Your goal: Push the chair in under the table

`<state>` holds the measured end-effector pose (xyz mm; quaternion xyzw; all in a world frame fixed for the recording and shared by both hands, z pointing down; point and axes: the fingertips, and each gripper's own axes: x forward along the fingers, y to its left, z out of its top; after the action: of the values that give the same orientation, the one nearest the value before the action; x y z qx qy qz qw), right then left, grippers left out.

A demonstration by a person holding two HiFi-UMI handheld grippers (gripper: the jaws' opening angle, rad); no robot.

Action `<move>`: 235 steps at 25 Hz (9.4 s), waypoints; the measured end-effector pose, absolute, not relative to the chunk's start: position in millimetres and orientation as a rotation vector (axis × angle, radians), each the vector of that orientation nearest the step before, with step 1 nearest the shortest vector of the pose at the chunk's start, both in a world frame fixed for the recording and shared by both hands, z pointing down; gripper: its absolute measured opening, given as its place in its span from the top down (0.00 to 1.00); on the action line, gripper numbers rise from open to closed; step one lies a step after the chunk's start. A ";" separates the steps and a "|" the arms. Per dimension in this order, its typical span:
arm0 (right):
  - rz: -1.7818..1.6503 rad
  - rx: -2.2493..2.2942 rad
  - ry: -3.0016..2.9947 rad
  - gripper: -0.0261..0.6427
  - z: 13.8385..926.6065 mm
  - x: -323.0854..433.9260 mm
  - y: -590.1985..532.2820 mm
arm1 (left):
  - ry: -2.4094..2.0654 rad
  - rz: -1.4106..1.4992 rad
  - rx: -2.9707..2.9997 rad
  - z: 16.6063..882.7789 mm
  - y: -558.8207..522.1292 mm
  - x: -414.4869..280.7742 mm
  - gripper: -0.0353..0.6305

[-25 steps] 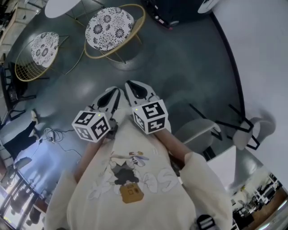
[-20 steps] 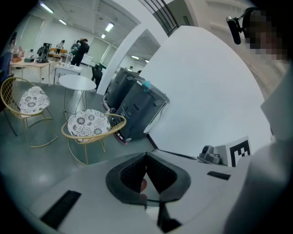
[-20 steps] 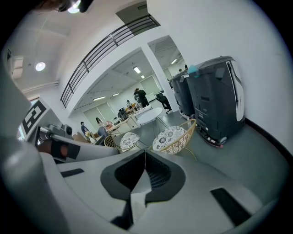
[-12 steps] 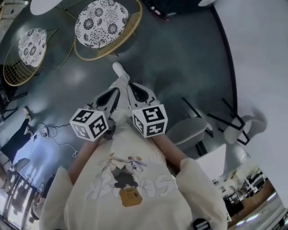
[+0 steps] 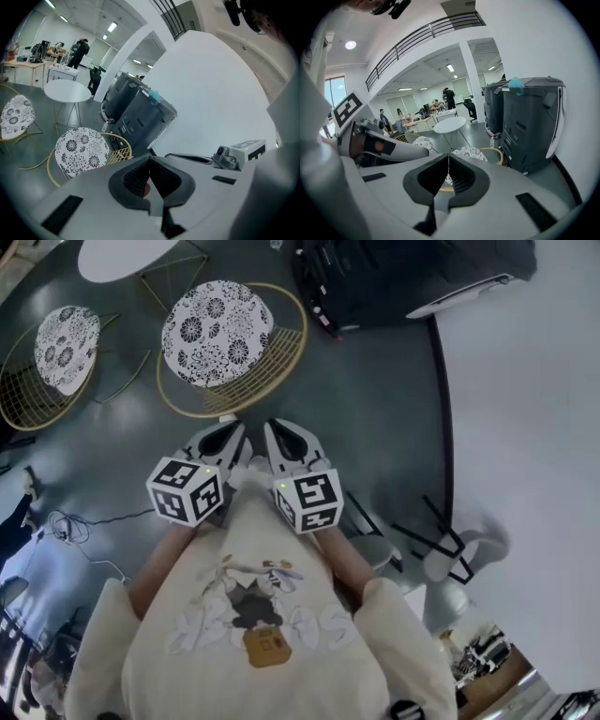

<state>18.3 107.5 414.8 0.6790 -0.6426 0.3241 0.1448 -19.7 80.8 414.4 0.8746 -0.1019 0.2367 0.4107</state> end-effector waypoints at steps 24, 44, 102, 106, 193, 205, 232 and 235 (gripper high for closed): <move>0.688 0.837 -2.257 0.83 484.9 62.1 9.9 | -0.562 0.976 2.298 488.7 25.8 25.4 0.93; 0.304 0.318 -2.145 0.75 587.8 70.7 96.4 | -0.472 1.219 2.362 596.4 97.9 47.3 0.74; 0.148 0.329 -1.951 0.81 686.8 73.0 116.9 | -0.287 1.439 2.379 691.5 117.6 47.3 0.75; 0.194 0.341 -1.942 0.81 689.2 69.5 107.0 | -0.299 1.432 2.389 692.8 106.1 44.0 0.75; -0.030 0.612 -2.187 0.82 589.9 85.6 -47.2 | -0.727 1.189 2.528 575.5 -55.6 62.2 0.80; 0.093 0.962 -2.367 0.92 469.5 71.4 -13.6 | -1.078 0.882 2.359 484.5 -8.8 40.4 0.93; 0.437 1.489 -2.508 0.93 356.2 70.8 43.6 | -1.222 0.573 2.423 393.0 48.1 43.8 0.93; 0.455 1.485 -2.511 0.93 357.0 70.1 45.9 | -1.217 0.588 2.425 391.8 50.8 44.9 0.93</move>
<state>70.1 45.9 357.0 0.5007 -0.8467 0.1534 0.0945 44.9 50.8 391.8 0.8589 -0.4312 0.2082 0.1818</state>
